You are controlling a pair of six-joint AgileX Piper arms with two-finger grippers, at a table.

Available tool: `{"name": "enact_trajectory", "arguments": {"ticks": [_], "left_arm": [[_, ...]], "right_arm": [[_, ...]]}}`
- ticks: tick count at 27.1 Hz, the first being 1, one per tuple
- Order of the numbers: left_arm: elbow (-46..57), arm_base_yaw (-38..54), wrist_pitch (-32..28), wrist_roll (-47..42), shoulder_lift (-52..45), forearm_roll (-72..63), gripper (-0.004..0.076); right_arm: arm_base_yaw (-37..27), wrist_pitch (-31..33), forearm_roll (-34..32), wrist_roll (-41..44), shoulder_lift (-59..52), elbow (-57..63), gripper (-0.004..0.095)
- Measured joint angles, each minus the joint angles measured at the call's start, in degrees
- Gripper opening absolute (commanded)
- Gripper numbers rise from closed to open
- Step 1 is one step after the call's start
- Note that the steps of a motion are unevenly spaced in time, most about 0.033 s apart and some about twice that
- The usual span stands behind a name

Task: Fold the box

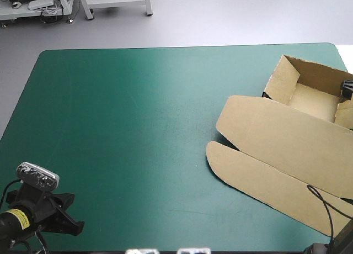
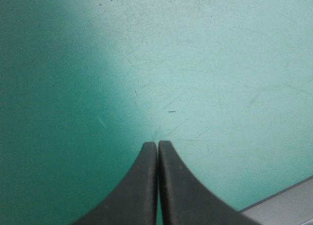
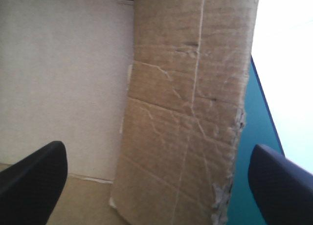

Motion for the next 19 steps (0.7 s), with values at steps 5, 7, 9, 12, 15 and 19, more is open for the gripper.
{"name": "enact_trajectory", "arguments": {"ticks": [5,7,9,12,15,19], "left_arm": [[0.0,0.0,0.0,0.0,0.0,0.03,-0.0008],[0.0,0.0,0.0,0.0,0.0,0.03,-0.0009],[0.0,0.0,0.0,0.0,0.0,0.03,-0.0008],[0.0,0.0,0.0,0.0,0.0,0.03,-0.0009],[0.0,0.0,0.0,0.0,0.0,0.03,-0.0009],[0.0,0.0,0.0,-0.18,0.0,0.08,-0.0009]], "right_arm": [[0.0,1.4,10.08,-1.16,-6.79,-3.64,0.0758],[0.0,1.65,15.27,-4.44,-9.51,-3.75,0.059],[0.31,1.77,19.29,-6.99,-12.06,-3.82,0.0359],[1.49,1.85,23.46,-9.02,-15.9,-3.95,0.0022],[2.85,1.85,27.63,-9.85,-19.54,-4.07,-0.0015],[5.09,1.89,31.96,-12.92,-23.66,-4.11,-0.0018]]}}
